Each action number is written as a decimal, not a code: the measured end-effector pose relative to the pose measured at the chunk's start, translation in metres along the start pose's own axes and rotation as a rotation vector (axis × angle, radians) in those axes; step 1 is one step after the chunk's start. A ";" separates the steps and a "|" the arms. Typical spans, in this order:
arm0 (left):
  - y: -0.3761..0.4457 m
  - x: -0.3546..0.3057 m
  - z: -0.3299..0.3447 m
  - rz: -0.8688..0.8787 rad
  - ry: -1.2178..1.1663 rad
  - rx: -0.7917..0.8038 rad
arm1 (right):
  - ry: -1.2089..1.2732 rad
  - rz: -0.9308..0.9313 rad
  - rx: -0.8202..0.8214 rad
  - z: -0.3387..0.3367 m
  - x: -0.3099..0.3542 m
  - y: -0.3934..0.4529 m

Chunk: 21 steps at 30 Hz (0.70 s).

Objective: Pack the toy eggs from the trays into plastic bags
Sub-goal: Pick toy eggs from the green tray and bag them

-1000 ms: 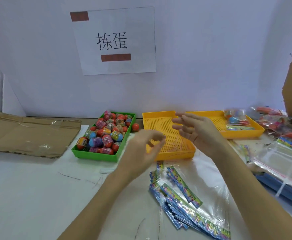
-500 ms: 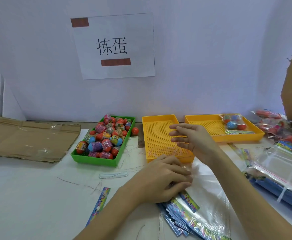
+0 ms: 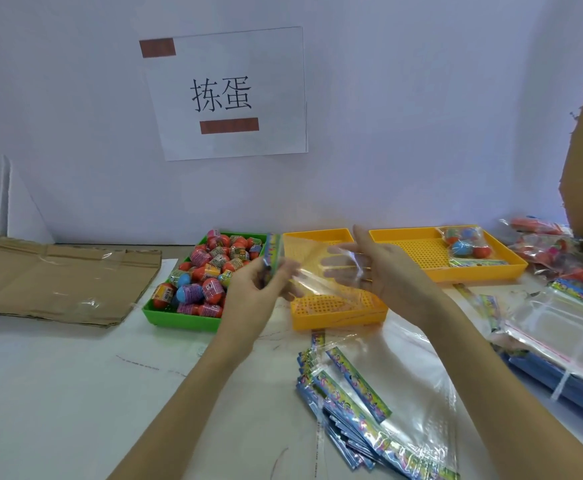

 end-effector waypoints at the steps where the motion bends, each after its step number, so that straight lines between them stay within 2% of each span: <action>1: 0.002 0.003 -0.006 -0.026 -0.050 -0.059 | -0.037 -0.009 0.037 0.003 -0.001 -0.001; 3: 0.004 0.007 -0.014 -0.057 -0.108 -0.128 | -0.070 -0.035 0.074 0.007 -0.003 -0.002; 10: 0.006 0.016 -0.027 -0.170 -0.078 -0.231 | -0.061 -0.057 -0.035 0.000 -0.004 -0.006; 13: 0.006 0.013 -0.033 -0.150 -0.095 -0.294 | -0.103 -0.051 -0.071 0.001 -0.003 -0.006; 16: 0.006 0.009 -0.036 -0.074 -0.004 -0.322 | -0.118 -0.045 -0.103 0.000 -0.004 -0.005; 21: 0.007 0.008 -0.033 -0.028 -0.002 -0.346 | -0.270 -0.176 -0.419 -0.025 0.003 -0.005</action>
Point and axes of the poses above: each hand's wrist, its own y-axis towards the middle knuckle, its own z-axis out of the palm, x = y × z, the point moved 6 cm from there along y, towards the middle knuckle, and after that the axes turned 3 degrees about x, right-handed, at the moved point
